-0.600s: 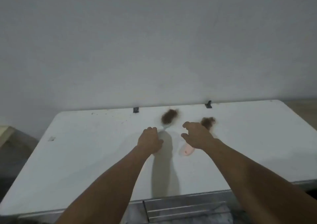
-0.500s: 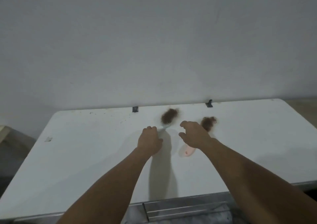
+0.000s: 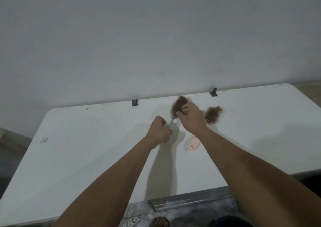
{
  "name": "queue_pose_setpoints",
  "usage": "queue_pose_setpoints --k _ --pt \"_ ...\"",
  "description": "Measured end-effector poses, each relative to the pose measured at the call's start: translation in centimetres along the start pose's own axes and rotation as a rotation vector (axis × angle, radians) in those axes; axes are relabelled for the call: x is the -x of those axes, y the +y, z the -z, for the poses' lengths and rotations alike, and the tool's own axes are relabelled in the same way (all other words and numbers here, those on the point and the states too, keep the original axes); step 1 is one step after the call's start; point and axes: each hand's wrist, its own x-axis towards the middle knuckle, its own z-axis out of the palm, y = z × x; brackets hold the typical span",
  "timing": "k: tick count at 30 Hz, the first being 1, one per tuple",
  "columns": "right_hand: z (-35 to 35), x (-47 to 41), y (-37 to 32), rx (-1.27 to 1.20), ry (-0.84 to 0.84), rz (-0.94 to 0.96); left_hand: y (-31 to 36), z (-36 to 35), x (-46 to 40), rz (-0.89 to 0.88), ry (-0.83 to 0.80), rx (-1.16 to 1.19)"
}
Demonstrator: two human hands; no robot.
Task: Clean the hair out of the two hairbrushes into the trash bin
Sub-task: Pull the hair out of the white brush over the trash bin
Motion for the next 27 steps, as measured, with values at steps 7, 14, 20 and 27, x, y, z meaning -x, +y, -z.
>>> queue_pose_setpoints --k 7,14,20,27 --pt "5.2 3.1 0.0 -0.636 0.065 -0.277 3.4 -1.9 4.5 -0.033 -0.133 0.25" --pt "12.4 8.8 3.2 -0.661 0.021 -0.222 4.0 -7.3 8.8 -0.199 -0.287 0.224" --pt "16.1 14.6 9.3 -0.655 0.11 -0.149 3.5 -14.7 12.7 -0.249 -0.441 0.346" --pt "17.0 22.9 19.9 -0.537 0.224 -0.137 -1.9 -25.1 15.4 -0.388 -0.511 0.322"
